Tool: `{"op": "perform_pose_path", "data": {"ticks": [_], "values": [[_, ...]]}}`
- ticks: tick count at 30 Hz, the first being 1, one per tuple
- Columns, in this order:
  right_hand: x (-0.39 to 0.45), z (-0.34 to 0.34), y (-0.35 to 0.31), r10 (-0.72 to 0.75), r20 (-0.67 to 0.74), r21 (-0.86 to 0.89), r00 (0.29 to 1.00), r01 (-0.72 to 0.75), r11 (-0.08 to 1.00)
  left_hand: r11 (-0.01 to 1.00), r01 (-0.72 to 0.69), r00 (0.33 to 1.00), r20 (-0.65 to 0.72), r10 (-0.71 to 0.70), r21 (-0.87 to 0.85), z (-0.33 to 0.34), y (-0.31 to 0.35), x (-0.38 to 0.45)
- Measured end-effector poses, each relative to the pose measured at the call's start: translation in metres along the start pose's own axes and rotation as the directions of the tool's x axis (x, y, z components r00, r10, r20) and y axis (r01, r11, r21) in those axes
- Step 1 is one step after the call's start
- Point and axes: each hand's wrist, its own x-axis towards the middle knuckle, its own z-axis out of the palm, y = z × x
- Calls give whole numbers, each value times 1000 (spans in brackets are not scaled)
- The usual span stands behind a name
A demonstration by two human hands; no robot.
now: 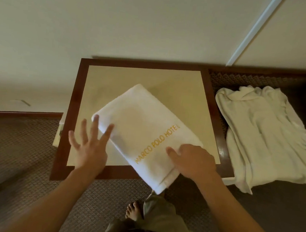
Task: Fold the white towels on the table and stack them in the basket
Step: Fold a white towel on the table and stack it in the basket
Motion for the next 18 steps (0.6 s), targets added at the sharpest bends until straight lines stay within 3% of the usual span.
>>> {"op": "perform_pose_path", "data": {"ticks": [2,4,5,8,10,14,18], "values": [[-9,-9,-8,-23,-109,107,994,35,994,939,240,971,76,-228,-246,-15,-2,1],[-4,-6,-15,-46,-308,81,950,74,994,733,373,928,234,-291,-569,-15,9,-2],[1,-1,-20,-30,-309,94,951,62,994,630,442,897,332,-293,-638,-14,15,-6],[22,24,-30,87,-72,265,994,-65,962,417,589,807,527,-266,-692,-10,34,-19],[29,39,-31,122,-50,380,991,-94,920,360,612,791,548,-273,-704,-11,40,-18],[23,49,-31,106,-249,387,963,-1,922,241,658,750,588,-304,-714,-16,52,-12],[25,60,-22,128,-155,434,980,-49,900,328,618,779,498,-382,-715,-15,53,-16]]}}
